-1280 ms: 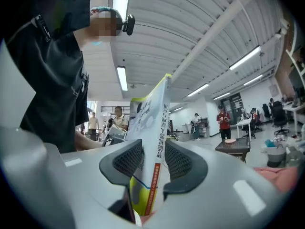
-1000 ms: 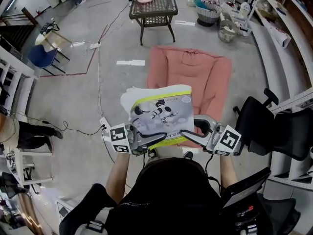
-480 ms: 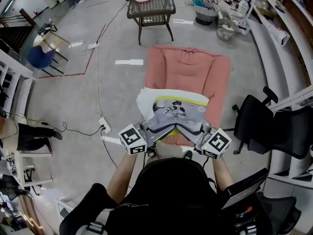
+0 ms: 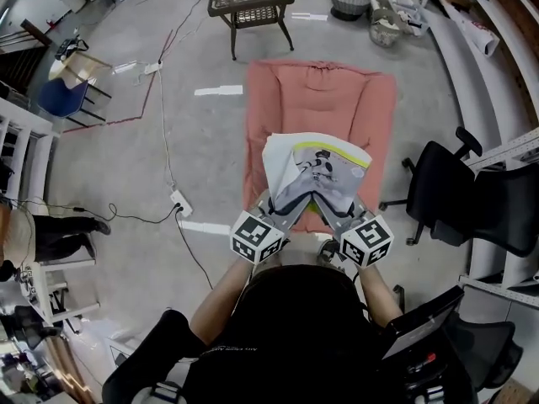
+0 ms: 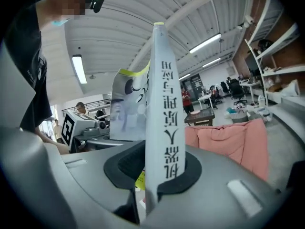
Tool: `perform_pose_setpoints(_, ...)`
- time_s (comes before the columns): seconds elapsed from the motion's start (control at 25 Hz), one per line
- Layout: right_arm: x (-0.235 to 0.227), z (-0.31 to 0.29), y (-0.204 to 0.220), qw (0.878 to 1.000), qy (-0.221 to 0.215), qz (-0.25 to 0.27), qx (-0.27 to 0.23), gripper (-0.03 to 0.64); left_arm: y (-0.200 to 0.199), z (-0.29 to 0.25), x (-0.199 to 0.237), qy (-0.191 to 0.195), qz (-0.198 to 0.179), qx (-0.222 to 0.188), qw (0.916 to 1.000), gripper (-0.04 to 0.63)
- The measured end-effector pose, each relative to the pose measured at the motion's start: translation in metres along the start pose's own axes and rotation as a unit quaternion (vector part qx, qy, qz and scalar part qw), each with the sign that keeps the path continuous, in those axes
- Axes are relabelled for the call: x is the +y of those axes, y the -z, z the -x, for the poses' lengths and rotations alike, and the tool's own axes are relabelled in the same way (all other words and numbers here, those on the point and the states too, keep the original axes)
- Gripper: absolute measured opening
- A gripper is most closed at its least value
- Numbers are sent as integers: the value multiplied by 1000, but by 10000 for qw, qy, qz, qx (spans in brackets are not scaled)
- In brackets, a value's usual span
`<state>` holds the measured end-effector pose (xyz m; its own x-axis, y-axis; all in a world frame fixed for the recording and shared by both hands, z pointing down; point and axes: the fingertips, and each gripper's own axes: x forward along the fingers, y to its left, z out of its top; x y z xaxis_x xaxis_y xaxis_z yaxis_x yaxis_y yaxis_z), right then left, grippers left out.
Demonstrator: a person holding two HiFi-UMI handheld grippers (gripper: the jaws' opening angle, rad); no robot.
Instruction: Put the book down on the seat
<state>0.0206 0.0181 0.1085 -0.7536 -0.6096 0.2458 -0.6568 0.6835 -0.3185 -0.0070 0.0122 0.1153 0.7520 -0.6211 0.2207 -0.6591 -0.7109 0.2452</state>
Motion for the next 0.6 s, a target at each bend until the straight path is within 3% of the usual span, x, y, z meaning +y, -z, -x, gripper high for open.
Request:
perform_pose_setpoints(0.28, -6, -1, 30, 9983, 107, -516, 237, 94, 30, -2, 0, 38, 85, 371, 9993, 107)
perform_pose_setpoints(0.6, -10, -5, 68, 9935, 116, -897, 684, 98, 68, 0, 3, -112, 497, 707, 9962, 109)
